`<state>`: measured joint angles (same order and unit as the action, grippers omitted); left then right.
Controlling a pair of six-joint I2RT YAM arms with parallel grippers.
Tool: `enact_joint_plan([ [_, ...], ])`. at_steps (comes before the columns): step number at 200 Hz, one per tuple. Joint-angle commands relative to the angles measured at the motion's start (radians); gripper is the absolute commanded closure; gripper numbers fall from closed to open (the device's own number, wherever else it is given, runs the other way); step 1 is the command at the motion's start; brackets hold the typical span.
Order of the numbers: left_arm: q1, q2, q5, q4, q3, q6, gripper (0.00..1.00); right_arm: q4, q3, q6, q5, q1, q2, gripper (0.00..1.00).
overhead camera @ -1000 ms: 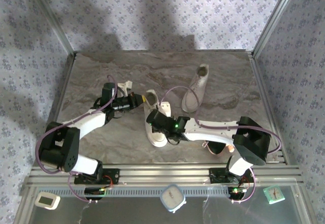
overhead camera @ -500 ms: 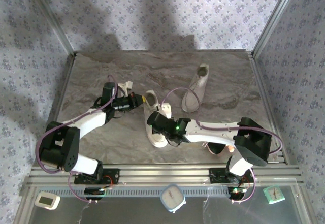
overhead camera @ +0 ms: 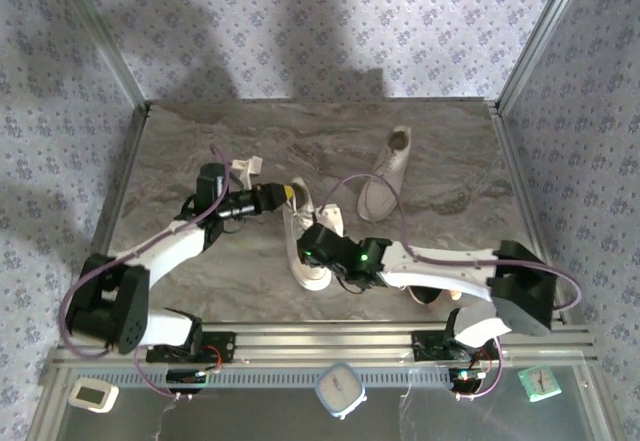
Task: Tie the shoes
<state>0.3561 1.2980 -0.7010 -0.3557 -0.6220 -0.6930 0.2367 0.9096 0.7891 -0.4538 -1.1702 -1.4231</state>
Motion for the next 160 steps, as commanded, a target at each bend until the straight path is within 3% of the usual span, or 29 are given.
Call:
enact_joint_plan([
  [1, 0.057, -0.135, 0.083, 0.068, 0.057, 0.123, 0.47, 0.025, -0.060, -0.051, -0.068, 0.023, 0.097, 0.35],
  [20, 0.087, -0.252, 0.204, 0.092, 0.141, 0.146, 0.35, 0.060, -0.049, -0.048, -0.031, 0.103, 0.112, 0.36],
  [44, 0.142, -0.400, 0.347, 0.119, 0.234, 0.168, 0.34, 0.034, 0.018, -0.099, 0.059, 0.190, 0.065, 0.35],
  [74, 0.132, -0.497, 0.596, 0.230, 0.281, 0.018, 0.21, 0.027, 0.137, -0.107, 0.164, 0.277, -0.053, 0.37],
  [95, 0.090, -0.487, 0.631, 0.311, 0.223, -0.046, 0.16, 0.017, 0.138, -0.111, 0.121, 0.275, -0.035, 0.37],
  [114, 0.035, -0.463, 0.639, 0.370, 0.137, -0.088, 0.29, 0.052, 0.111, -0.114, 0.061, 0.260, 0.010, 0.38],
  [160, 0.029, -0.133, 0.513, 0.629, -0.234, 0.068, 0.32, 0.118, -0.038, -0.038, 0.001, 0.266, 0.167, 0.38],
])
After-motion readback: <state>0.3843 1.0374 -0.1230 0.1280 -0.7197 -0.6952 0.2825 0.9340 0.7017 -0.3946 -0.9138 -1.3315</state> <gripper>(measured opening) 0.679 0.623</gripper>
